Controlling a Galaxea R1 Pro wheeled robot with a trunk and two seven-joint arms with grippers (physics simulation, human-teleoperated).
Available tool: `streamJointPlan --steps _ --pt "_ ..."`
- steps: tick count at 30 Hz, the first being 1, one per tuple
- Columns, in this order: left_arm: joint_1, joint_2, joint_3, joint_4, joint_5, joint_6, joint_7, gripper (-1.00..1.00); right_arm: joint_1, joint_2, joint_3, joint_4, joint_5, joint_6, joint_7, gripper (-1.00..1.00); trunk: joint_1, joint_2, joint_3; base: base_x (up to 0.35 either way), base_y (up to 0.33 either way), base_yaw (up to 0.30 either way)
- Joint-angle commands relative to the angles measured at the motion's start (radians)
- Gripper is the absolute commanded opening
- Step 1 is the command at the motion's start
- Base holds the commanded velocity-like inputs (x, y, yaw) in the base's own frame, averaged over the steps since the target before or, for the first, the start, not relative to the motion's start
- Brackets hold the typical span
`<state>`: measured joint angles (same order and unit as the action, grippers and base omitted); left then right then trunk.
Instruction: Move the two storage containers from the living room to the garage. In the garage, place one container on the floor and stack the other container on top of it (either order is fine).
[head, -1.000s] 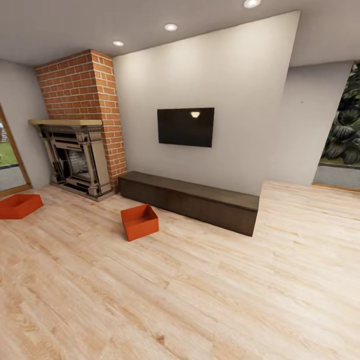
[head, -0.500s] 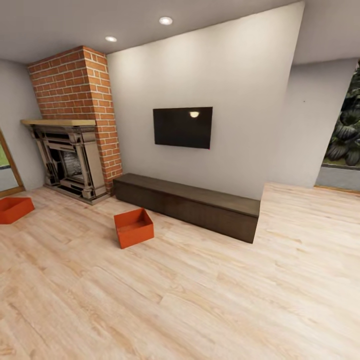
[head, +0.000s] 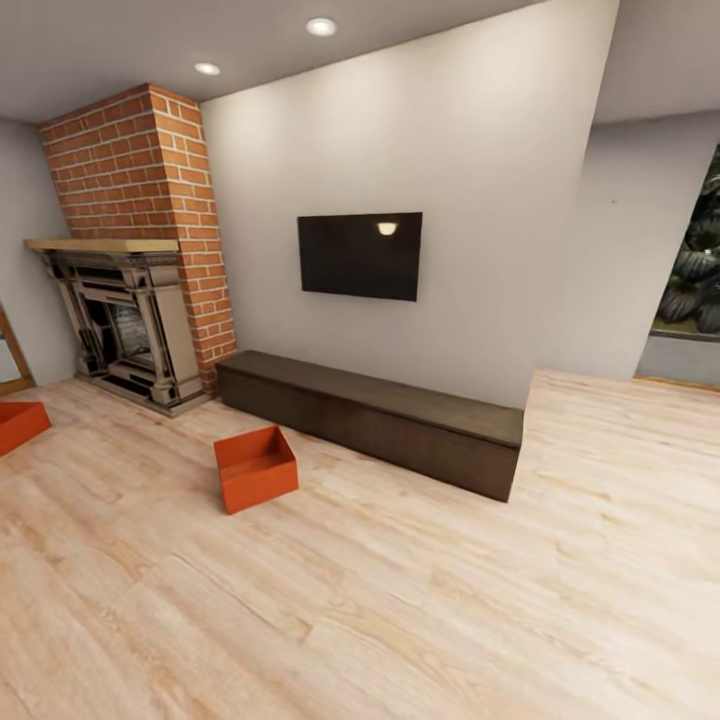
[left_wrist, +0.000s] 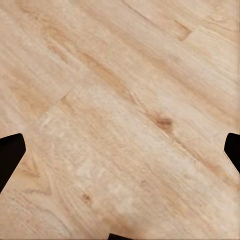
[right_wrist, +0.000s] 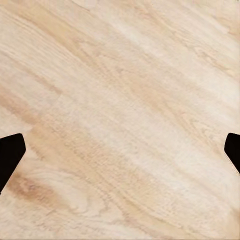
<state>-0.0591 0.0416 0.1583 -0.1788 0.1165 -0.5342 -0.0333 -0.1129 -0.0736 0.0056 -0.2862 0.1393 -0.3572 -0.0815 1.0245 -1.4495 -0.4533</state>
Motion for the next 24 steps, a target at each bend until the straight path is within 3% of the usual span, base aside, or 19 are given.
streamJointPlan --steps 1,8,24 --pt "-0.001 0.0 -0.002 0.001 0.01 -0.003 -0.004 1.0 -0.001 0.0 0.001 0.001 0.01 -0.002 -0.007 1.0 0.001 0.0 -0.001 0.323 -0.024 0.0" --pt "-0.001 0.001 -0.002 0.001 0.01 -0.003 -0.004 1.0 -0.001 0.0 0.001 0.002 0.01 -0.002 -0.007 1.0 0.001 0.0 -0.001 0.323 -0.007 0.068" --pt "-0.001 0.001 -0.002 0.001 0.01 -0.003 -0.003 1.0 -0.001 0.0 0.002 0.002 0.01 -0.001 -0.007 1.0 0.001 0.0 -0.001 0.323 -0.005 0.289"
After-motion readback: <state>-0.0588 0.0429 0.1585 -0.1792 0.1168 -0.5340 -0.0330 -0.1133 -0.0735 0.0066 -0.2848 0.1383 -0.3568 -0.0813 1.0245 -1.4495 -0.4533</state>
